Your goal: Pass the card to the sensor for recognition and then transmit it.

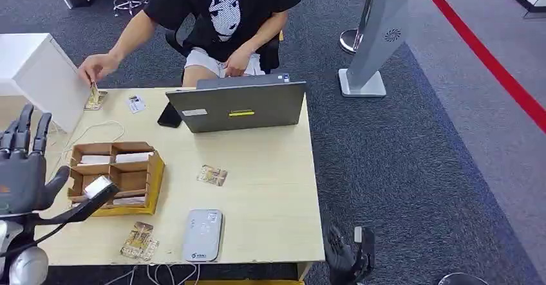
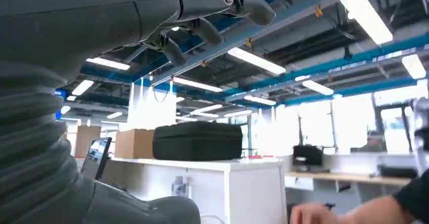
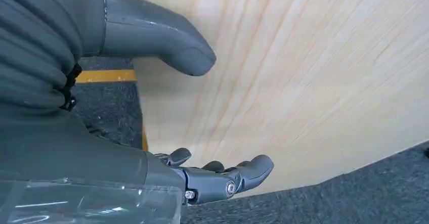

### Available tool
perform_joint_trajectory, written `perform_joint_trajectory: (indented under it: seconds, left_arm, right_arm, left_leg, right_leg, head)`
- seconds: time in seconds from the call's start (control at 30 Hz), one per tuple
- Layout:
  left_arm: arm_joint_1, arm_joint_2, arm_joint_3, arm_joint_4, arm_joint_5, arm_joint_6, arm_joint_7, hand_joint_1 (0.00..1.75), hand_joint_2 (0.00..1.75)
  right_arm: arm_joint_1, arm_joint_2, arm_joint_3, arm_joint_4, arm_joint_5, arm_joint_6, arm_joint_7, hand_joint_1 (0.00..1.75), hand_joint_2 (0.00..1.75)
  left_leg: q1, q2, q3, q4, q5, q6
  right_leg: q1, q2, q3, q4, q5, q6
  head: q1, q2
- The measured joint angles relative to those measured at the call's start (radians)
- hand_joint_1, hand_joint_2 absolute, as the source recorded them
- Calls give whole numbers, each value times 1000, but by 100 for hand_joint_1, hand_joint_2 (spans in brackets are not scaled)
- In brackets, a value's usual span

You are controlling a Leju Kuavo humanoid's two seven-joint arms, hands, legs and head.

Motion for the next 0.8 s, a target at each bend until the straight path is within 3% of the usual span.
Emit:
perform_joint_trajectory:
  seconds: [0.2,0.33,0.37,0.43,0.5,0.57,0.63,0.7,0.8]
  left_arm:
    - [241,-107,138,-259,192,88,-134,0,175]
    - [361,-245,262,-389,377,68,-300,0,175]
    - [381,-292,308,-411,405,57,-354,0,175]
    - [419,-361,386,-427,423,76,-407,0,175]
    - [461,-404,430,-427,430,119,-410,0,175]
    - [494,-435,445,-420,422,147,-374,0,175]
    - [524,-457,451,-387,367,113,-290,0,175]
    - [553,-475,452,-333,389,93,-233,0,175]
    - [568,-492,452,-247,439,53,-220,0,175]
  right_arm:
    - [38,0,-32,-30,-26,14,-18,0,175]
    - [65,0,-74,-60,-31,38,-22,0,175]
    - [73,1,-88,-70,-31,48,-21,0,175]
    - [85,3,-116,-88,-37,66,-19,0,175]
    - [98,8,-140,-106,-37,81,-13,0,175]
    - [109,12,-166,-124,-34,92,0,0,175]
    - [120,14,-196,-134,-14,76,39,0,175]
    - [147,16,-227,-141,12,87,33,0,175]
    - [181,20,-280,-146,49,111,24,0,175]
  left_leg:
    - [-1,-5,-3,0,-1,1]
    - [-3,-8,-3,0,-3,4]
    - [-3,-9,-3,0,-3,5]
    - [-4,-10,-3,0,-3,5]
    - [-4,-10,-3,0,-3,5]
    - [-4,-11,-3,0,-4,6]
    - [-4,-12,-2,0,-4,6]
    - [-4,-12,-3,0,-4,6]
    - [-4,-15,-4,0,-4,6]
  right_leg:
    - [0,-5,0,-1,-2,2]
    - [-3,-9,1,-2,-4,5]
    - [-3,-10,1,-2,-4,6]
    - [-4,-11,1,-2,-4,6]
    - [-4,-12,1,-2,-4,6]
    - [-4,-12,1,-2,-5,7]
    - [-5,-12,2,-2,-5,8]
    - [-5,-13,2,-2,-6,8]
    - [-5,-15,2,-2,-6,9]
  head:
    - [0,0]
    - [0,0]
    - [0,0]
    - [0,0]
    - [0,0]
    - [0,0]
    - [0,0]
    - [0,0]
    - [0,0]
